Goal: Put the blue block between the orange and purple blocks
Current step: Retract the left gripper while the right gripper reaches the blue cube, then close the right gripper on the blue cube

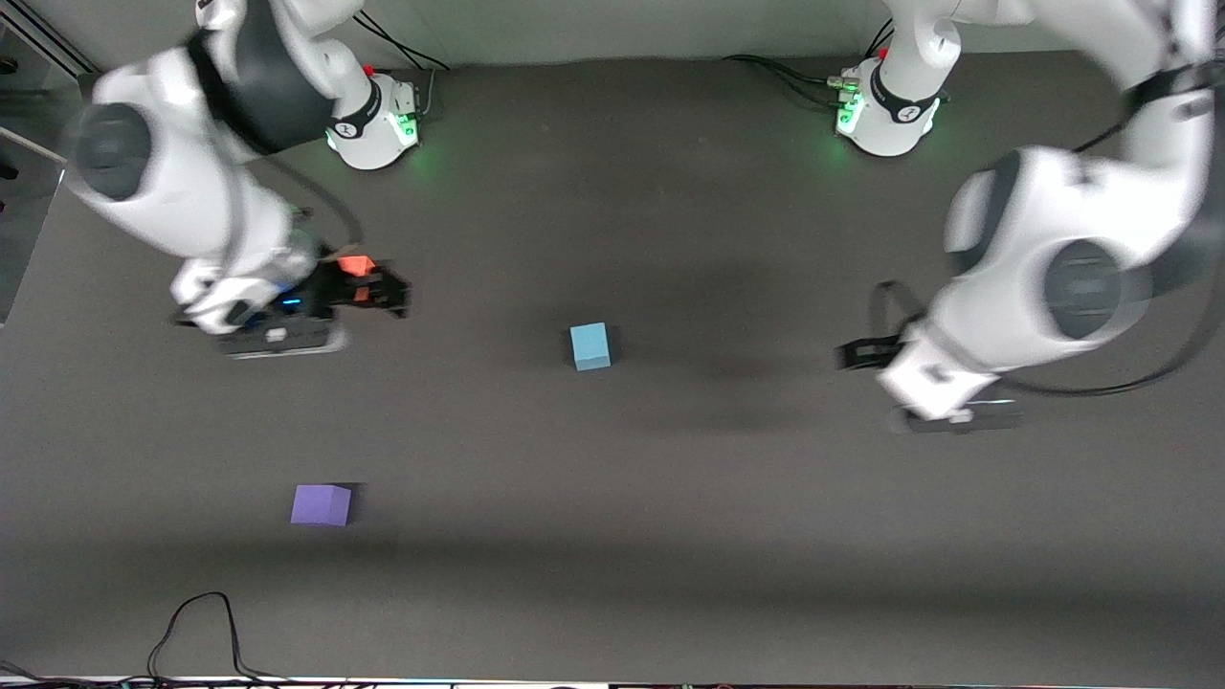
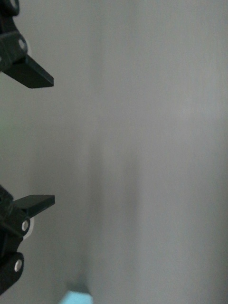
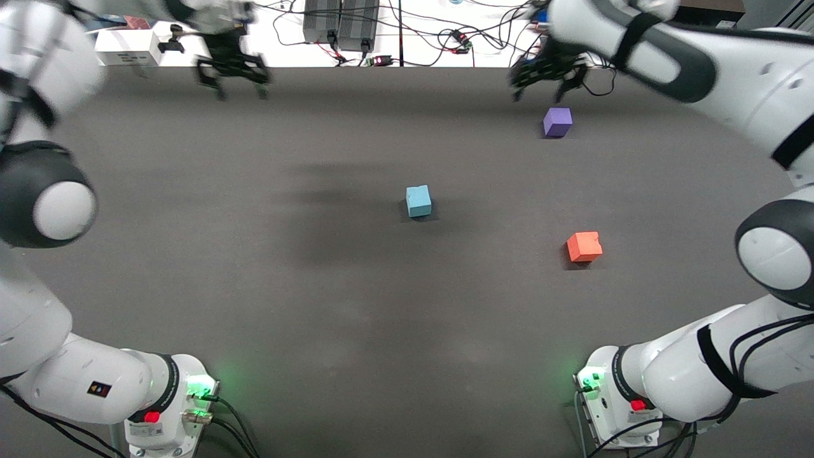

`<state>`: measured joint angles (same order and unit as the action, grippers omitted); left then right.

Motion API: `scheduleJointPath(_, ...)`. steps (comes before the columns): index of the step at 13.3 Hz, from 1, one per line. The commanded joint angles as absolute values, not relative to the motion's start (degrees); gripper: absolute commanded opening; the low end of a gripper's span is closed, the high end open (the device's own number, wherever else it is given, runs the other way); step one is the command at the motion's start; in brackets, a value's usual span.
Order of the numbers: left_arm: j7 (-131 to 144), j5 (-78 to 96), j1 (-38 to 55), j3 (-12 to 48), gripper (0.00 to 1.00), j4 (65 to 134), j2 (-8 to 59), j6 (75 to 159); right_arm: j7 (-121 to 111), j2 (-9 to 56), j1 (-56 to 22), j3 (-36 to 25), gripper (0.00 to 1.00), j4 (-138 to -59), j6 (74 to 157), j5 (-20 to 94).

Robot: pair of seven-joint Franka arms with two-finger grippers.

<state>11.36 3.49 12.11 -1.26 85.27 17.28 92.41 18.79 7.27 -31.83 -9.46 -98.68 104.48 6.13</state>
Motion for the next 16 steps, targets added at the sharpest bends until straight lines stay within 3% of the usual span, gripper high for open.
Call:
scheduleJointPath(1, -1.6, 4.4, 2.8, -0.4, 1.0, 88.9, 10.9, 89.0, 22.1, 14.0, -39.0, -10.3, 1.0, -97.6, 110.8, 6.7)
scheduleJointPath(3, -7.0, 3.9, -1.5, -0.4, 1.0, 89.0, 8.5, 87.2, 22.5, 20.2, -43.8, -10.3, 1.0, -97.6, 118.1, 6.7)
scheduleJointPath(9, -6.5, 2.6, -1.5, -0.5, 1.0, 88.6, 4.6, 85.7, 33.0, 33.1, -53.6, -10.5, 1.0, -98.4, 133.2, 6.8)
scheduleJointPath(16, -5.5, 2.5, -0.7, 0.1, 1.0, 91.4, 1.1, 87.4, 33.0, 35.5, -53.5, -10.8, 1.0, -103.4, 141.3, 6.2)
